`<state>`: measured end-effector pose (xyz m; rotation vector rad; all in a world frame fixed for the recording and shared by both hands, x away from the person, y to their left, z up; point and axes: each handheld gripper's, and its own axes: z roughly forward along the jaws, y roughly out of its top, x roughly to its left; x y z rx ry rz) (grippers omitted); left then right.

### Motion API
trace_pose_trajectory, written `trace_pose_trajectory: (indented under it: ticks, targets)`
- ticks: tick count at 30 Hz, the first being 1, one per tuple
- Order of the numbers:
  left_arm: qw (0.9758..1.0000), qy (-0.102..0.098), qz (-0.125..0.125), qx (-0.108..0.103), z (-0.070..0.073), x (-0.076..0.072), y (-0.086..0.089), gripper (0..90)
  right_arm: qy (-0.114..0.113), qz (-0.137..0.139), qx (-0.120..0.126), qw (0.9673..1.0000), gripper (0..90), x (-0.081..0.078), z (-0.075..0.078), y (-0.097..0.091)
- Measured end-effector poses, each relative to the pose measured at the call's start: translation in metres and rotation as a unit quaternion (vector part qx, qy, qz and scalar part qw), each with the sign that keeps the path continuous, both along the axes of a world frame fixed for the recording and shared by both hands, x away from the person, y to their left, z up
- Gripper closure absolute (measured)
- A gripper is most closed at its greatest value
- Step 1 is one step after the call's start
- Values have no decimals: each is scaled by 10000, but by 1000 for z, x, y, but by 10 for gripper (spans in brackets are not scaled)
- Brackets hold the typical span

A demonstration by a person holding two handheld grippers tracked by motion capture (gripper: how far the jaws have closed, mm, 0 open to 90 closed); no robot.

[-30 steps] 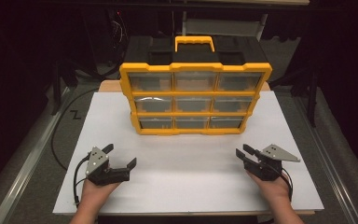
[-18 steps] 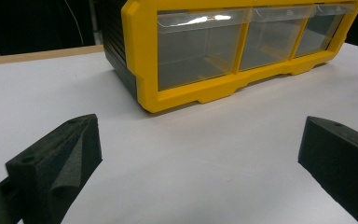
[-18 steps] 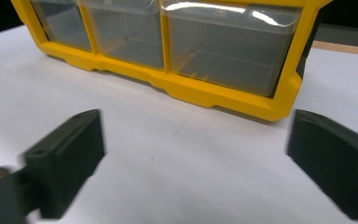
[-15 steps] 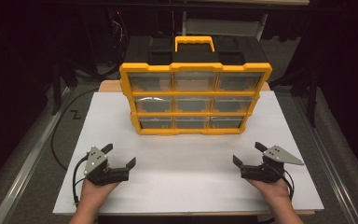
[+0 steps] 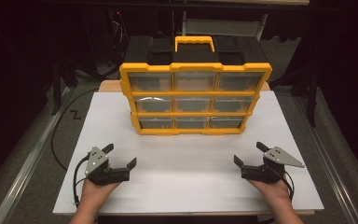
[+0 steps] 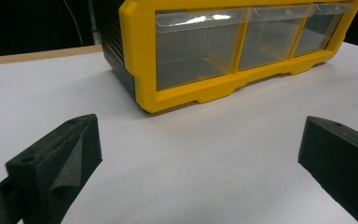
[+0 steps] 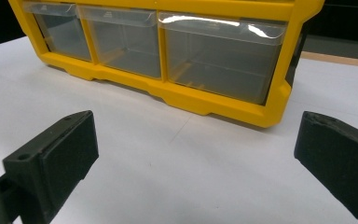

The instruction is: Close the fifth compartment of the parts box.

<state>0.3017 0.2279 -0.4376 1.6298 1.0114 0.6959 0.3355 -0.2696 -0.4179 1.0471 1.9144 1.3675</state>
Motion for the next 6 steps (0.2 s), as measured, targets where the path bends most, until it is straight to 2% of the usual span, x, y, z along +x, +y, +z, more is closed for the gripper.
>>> trace_pose_trajectory:
  ticks: [6]
  targets:
    - [10000, -11, -7, -3, 0, 0, 0, 1, -1, -46, 0, 10000, 10, 1, 0, -2]
